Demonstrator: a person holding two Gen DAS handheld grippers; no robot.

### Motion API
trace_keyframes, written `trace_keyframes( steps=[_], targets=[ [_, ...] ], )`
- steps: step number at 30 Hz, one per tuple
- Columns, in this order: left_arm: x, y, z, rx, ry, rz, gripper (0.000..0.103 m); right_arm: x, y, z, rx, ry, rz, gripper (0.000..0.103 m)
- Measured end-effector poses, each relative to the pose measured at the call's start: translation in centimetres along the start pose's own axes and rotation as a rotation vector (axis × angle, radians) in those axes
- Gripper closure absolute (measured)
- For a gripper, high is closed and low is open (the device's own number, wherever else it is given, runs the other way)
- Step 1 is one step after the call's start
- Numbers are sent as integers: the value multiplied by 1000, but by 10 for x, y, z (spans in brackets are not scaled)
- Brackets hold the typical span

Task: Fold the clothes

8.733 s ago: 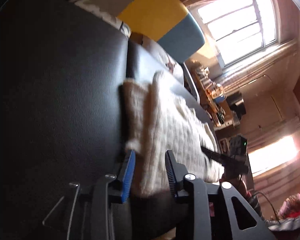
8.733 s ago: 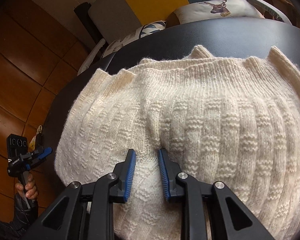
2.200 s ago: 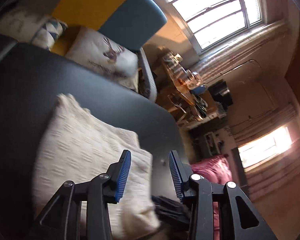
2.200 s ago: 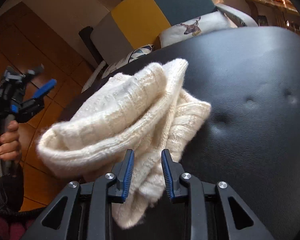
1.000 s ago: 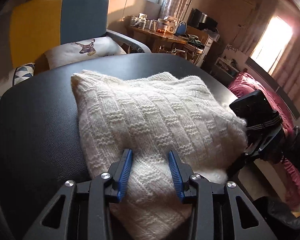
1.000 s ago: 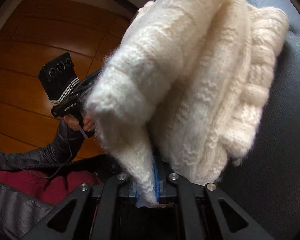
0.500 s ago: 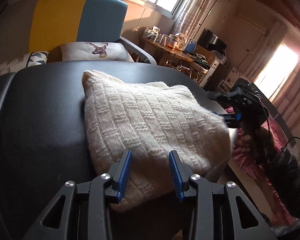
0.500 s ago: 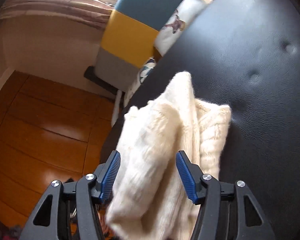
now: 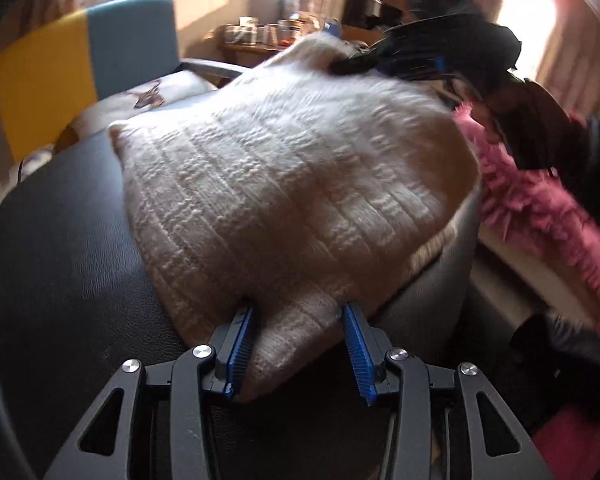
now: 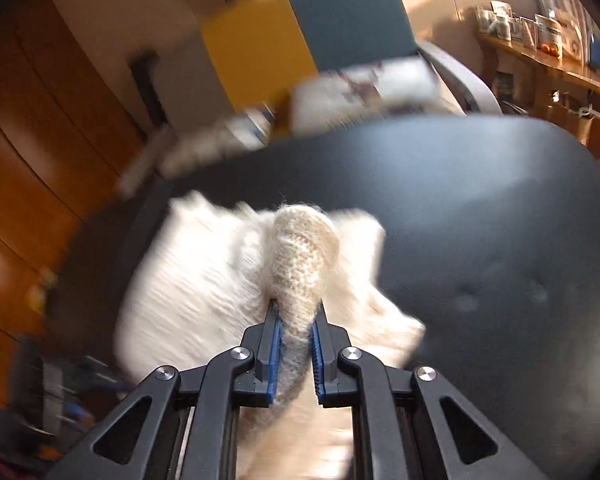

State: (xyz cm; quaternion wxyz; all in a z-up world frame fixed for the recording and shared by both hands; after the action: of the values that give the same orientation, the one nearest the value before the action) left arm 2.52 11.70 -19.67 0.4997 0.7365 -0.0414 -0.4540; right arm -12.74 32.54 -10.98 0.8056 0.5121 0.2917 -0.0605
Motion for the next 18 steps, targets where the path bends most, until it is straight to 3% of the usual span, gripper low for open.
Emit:
trace_keyframes(
  steps=[2,6,8,11,16,18],
  targets=[
    [2,-1,-5,-12,-59,19,58,20,-27,-10,20,-24,68,91],
    [2,5,-8,15,-94,56,58,28,-30,-23,-20,-95,16,92],
    [-6,18,-8,100,-45,60,58,28,-28,-25,-33,-101,13,90],
    [-29,39,0,202,93,3,58,27,-20,-26,-49,-103,0,83],
    [-62,42,15,177,216,-83,54,14,31,-3,18,49,-128,80],
    [-68,35,22,135,249,-82,48,5,49,27,-29,136,-173,79]
  ],
)
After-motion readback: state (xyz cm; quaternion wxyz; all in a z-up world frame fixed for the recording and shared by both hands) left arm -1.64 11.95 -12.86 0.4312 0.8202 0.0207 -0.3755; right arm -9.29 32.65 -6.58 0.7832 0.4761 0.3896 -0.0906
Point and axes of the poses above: each gripper's, at about its wrist camera, not at the fingertips, and y roughly against the way its jaws point, z to its left, x to its underside, the point moved 8 cm from there along -y, roughly the way its jaws point, and after that the axes turned 1 degree about y, right-handed, at the moved point
